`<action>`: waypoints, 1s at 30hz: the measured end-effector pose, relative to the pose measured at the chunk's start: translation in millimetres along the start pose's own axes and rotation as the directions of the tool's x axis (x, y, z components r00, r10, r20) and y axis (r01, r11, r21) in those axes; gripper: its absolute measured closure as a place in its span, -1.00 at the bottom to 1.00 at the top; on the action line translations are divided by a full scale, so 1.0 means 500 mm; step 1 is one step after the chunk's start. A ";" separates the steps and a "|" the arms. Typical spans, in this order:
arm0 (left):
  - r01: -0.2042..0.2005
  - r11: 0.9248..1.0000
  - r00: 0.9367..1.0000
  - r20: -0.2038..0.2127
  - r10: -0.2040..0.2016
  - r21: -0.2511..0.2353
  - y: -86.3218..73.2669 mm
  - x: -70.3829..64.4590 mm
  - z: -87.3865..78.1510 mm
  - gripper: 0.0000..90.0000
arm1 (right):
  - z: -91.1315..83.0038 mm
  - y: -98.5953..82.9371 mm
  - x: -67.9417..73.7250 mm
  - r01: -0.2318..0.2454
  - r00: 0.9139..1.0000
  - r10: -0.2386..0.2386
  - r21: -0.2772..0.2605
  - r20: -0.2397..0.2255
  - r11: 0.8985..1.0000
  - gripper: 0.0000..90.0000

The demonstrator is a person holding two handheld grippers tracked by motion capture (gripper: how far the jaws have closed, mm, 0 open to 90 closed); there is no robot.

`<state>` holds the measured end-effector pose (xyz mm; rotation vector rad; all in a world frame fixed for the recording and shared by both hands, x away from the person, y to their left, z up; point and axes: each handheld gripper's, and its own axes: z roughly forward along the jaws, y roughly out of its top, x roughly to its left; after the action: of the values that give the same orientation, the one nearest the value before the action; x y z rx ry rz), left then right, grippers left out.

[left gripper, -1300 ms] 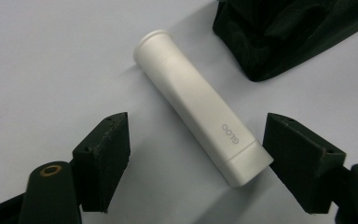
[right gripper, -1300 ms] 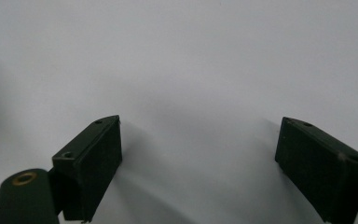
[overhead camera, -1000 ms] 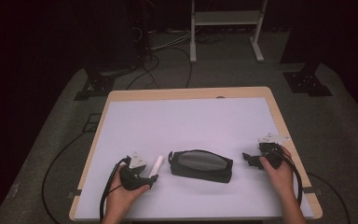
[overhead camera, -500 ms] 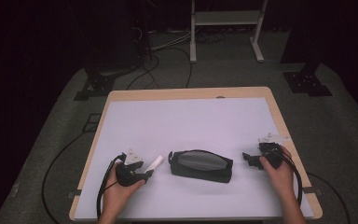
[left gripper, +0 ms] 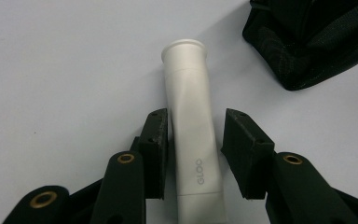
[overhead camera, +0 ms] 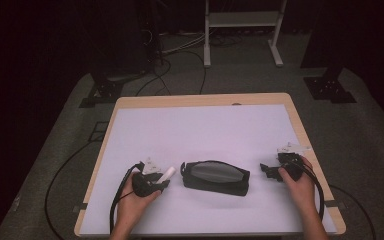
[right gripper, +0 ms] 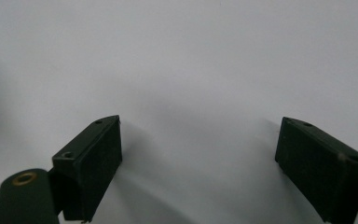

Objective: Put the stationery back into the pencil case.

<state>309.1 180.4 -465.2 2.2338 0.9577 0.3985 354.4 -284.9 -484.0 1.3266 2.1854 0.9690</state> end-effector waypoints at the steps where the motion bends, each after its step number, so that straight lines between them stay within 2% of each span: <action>1: 0.001 1.000 1.000 0.001 -0.001 -0.001 0.000 0.000 0.000 0.37 | 0.000 0.000 0.000 0.000 1.000 0.000 0.000 0.000 1.000 -0.71; 7: -0.006 1.000 1.000 0.006 0.006 -0.015 -0.005 0.006 0.000 0.56 | 0.000 0.000 0.000 0.001 1.000 -0.001 0.000 0.000 1.000 -0.71; 12: -0.003 1.000 1.000 0.022 0.004 -0.018 -0.006 0.011 0.000 0.56 | 0.000 0.000 0.000 0.000 1.000 0.000 0.000 0.000 1.000 -0.71; 17: 0.018 0.999 0.999 0.042 -0.017 -0.028 -0.007 0.017 -0.004 0.56 | 0.000 0.000 0.000 -0.001 1.000 0.001 0.001 -0.001 1.000 -0.71; 30: 0.043 0.992 0.998 0.058 -0.036 -0.118 -0.004 0.027 -0.047 0.56 | 0.000 0.000 0.000 -0.001 1.000 0.001 0.000 -0.001 1.000 -0.71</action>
<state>305.5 202.1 -449.4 2.1040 0.9234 0.3634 354.4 -284.9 -484.0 1.3280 2.1856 0.9697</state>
